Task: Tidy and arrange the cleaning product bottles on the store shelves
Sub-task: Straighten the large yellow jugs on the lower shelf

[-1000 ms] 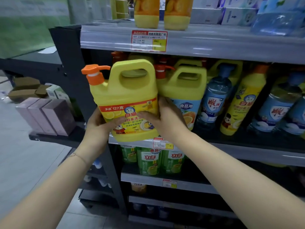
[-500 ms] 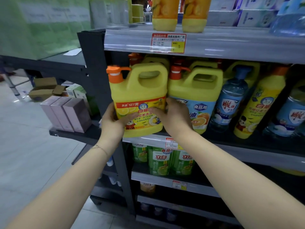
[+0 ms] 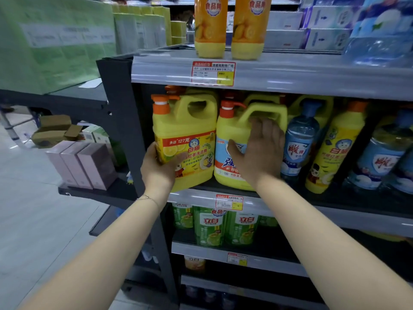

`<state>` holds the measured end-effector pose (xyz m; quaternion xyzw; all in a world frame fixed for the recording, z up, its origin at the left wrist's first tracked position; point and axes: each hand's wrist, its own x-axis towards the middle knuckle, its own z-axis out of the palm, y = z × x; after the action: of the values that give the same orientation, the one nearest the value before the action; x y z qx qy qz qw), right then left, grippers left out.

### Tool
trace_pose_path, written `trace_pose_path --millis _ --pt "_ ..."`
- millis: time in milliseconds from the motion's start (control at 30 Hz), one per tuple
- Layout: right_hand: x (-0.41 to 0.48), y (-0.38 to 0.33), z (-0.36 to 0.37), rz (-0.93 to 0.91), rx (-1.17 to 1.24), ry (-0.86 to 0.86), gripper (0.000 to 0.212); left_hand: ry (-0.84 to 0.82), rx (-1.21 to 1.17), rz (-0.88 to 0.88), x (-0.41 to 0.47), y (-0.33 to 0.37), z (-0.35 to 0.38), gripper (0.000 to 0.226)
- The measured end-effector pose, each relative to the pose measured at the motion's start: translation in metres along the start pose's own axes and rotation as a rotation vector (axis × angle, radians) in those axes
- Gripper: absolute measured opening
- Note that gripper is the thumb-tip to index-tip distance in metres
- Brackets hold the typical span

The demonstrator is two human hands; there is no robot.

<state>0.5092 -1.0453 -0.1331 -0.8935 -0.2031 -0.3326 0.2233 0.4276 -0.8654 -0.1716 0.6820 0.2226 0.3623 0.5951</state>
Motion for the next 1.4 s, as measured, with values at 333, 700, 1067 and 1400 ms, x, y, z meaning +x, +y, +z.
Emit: trace_pose_path --millis 333,700,1067,1400 --pt "0.025 0.003 -0.007 0.000 -0.222 -0.180 0.098 -0.128 -0.031 -0.018 0.015 -0.003 0.003 0.038" --pt "0.002 0.009 -0.015 0.011 -0.112 -0.029 0.092 -0.337 -0.043 -0.016 0.026 -0.019 0.011 0.070" --pt "0.009 0.020 -0.019 -0.011 -0.011 -0.123 0.086 -0.328 0.374 0.542 -0.019 0.019 0.069 0.066" --pt "-0.033 0.064 -0.012 -0.006 0.349 0.174 0.061 -0.507 0.103 0.179 -0.017 0.026 0.094 0.065"
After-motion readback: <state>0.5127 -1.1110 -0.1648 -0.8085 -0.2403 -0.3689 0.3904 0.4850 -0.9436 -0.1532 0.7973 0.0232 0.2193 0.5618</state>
